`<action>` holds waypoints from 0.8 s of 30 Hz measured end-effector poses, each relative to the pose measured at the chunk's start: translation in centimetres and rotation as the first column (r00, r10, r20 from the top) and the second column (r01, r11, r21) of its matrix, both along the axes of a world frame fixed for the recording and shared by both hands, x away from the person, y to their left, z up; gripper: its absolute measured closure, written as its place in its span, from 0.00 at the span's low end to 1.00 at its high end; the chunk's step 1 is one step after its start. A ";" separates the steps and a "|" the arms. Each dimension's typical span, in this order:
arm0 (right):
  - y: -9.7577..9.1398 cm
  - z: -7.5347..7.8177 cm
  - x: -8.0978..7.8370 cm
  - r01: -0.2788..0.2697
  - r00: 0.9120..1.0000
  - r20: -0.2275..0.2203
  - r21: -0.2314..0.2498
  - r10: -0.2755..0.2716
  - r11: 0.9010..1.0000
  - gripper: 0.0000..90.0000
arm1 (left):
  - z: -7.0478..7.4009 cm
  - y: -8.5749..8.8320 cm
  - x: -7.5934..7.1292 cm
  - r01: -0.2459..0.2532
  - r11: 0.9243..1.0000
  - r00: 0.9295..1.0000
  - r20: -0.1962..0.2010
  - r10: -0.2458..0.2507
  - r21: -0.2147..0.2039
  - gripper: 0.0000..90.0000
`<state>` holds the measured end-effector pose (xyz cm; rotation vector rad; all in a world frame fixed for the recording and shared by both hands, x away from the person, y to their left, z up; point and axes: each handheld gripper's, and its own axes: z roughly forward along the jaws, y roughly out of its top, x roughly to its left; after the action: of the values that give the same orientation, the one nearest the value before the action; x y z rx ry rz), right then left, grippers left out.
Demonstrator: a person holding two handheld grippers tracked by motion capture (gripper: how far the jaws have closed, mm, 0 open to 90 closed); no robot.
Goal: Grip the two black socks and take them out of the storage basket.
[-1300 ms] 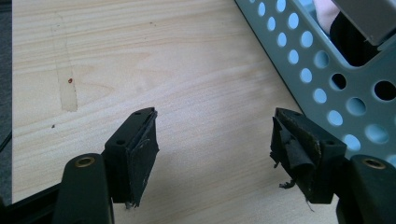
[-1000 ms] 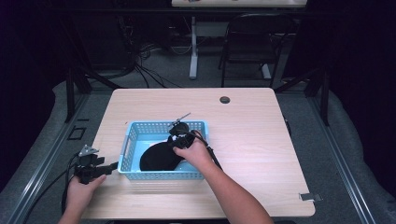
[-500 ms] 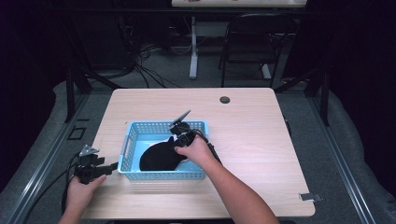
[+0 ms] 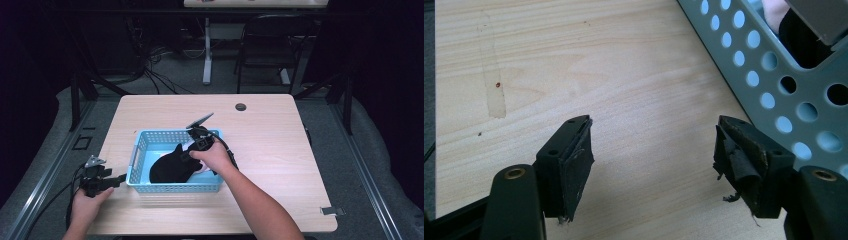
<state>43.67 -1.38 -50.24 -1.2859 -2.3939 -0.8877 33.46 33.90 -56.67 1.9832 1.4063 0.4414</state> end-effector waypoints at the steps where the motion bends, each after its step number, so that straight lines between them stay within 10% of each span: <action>1: -0.1 0.1 0.1 -0.005 1.000 -0.006 0.007 0.005 1.000 0.97 | 0.0 0.0 0.0 0.000 1.000 1.000 0.000 0.000 0.000 0.35; 13: -1.4 2.3 0.1 -0.051 0.991 -0.115 0.182 0.073 0.982 0.97 | 0.0 0.0 0.0 0.000 1.000 1.000 0.000 0.000 0.000 0.35; 24: -4.4 6.8 -0.8 0.004 0.999 -0.048 0.242 0.008 0.970 0.97 | 0.0 0.0 0.0 0.000 1.000 1.000 -0.001 0.000 0.002 0.35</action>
<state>42.89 -5.82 -43.40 -1.1967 -2.1693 -1.0966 33.43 33.90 -56.66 1.9852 1.4070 0.4427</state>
